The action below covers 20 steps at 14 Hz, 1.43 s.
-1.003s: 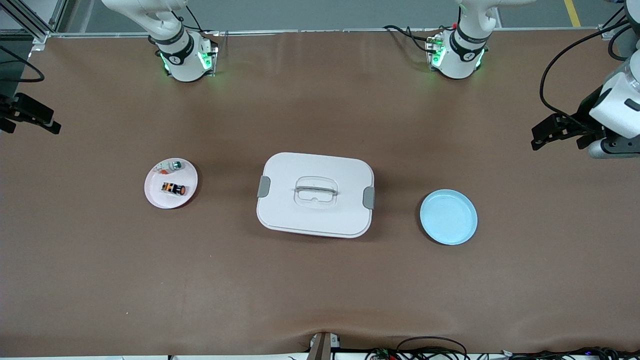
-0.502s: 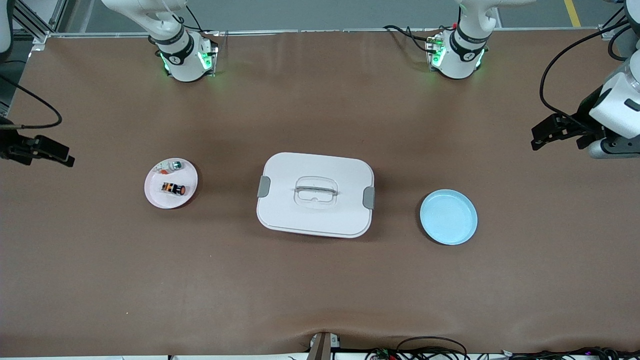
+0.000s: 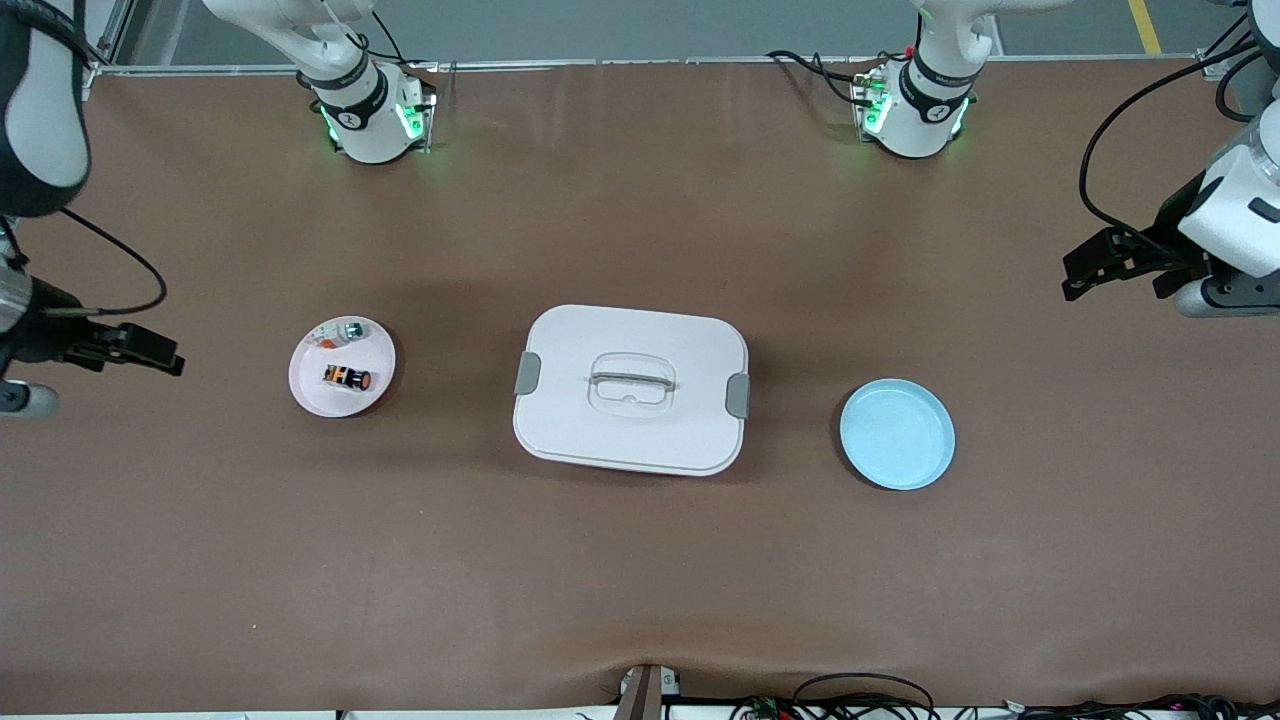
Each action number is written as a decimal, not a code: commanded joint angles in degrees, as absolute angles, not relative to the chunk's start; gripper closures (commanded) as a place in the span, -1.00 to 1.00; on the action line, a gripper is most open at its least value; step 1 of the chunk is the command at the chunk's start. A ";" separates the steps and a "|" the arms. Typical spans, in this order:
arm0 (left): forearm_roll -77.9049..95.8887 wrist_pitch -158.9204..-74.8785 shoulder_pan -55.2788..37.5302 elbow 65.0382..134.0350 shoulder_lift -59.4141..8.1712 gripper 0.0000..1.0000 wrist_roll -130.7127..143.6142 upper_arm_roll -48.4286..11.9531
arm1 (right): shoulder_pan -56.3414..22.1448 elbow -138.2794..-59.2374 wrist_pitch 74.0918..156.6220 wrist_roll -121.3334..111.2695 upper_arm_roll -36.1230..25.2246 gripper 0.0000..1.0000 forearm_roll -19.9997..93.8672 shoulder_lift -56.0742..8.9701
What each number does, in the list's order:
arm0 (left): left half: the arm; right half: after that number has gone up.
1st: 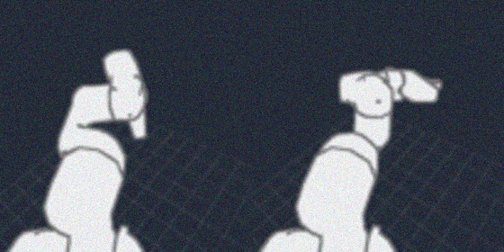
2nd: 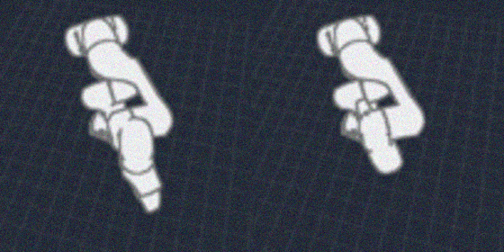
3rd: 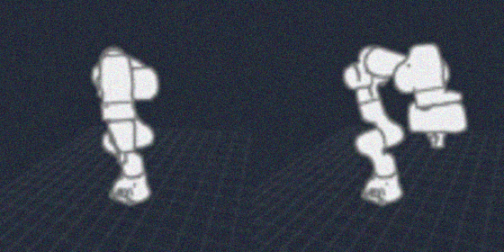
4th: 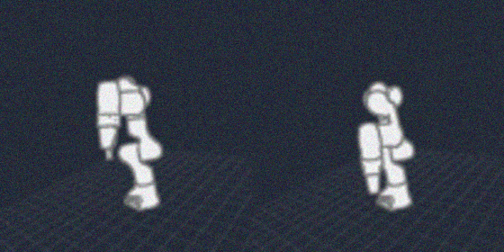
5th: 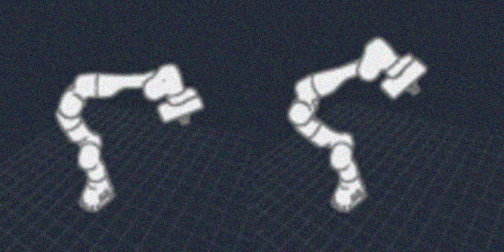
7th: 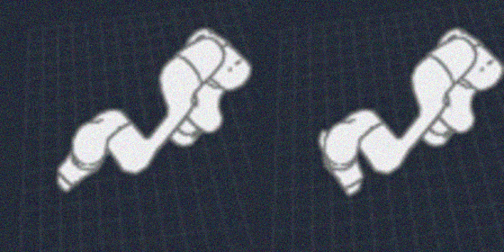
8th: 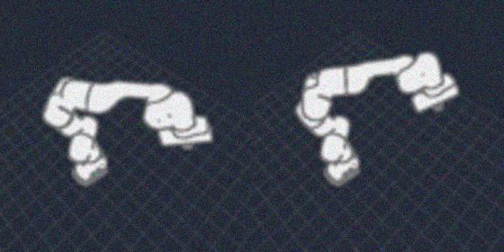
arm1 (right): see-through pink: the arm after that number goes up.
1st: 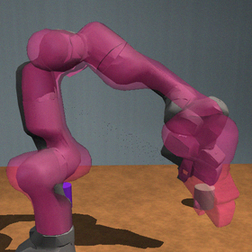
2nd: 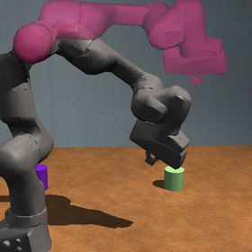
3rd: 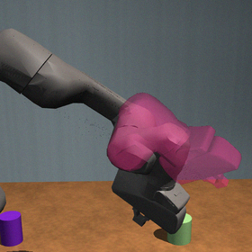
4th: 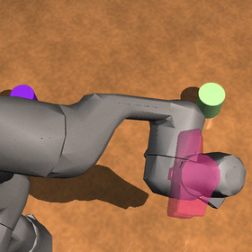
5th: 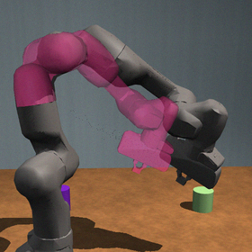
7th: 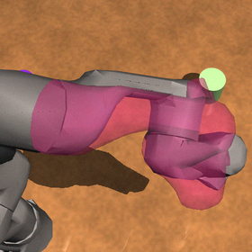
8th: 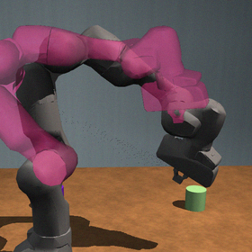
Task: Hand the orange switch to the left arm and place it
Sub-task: 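Move the right gripper down over the black-orange switch on the white plate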
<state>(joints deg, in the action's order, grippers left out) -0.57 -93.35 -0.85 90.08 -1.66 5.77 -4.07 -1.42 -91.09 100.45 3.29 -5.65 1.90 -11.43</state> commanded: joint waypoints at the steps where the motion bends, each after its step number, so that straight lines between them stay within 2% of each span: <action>1: -0.44 -92.20 -1.05 89.21 -1.85 -1.00 5.80 -3.69 | -2.46 -97.45 104.22 8.78 -5.36 -1.00 1.49 -10.11; 11: -0.44 -92.20 -1.05 89.21 -2.02 -1.00 5.98 -3.69 | -4.03 -124.70 137.78 8.79 -5.18 -1.00 2.37 -10.55; 20: -0.44 -92.20 -1.05 89.21 -1.93 -1.00 5.98 -3.78 | -6.06 -127.08 145.27 8.79 -5.10 -1.00 2.46 -16.87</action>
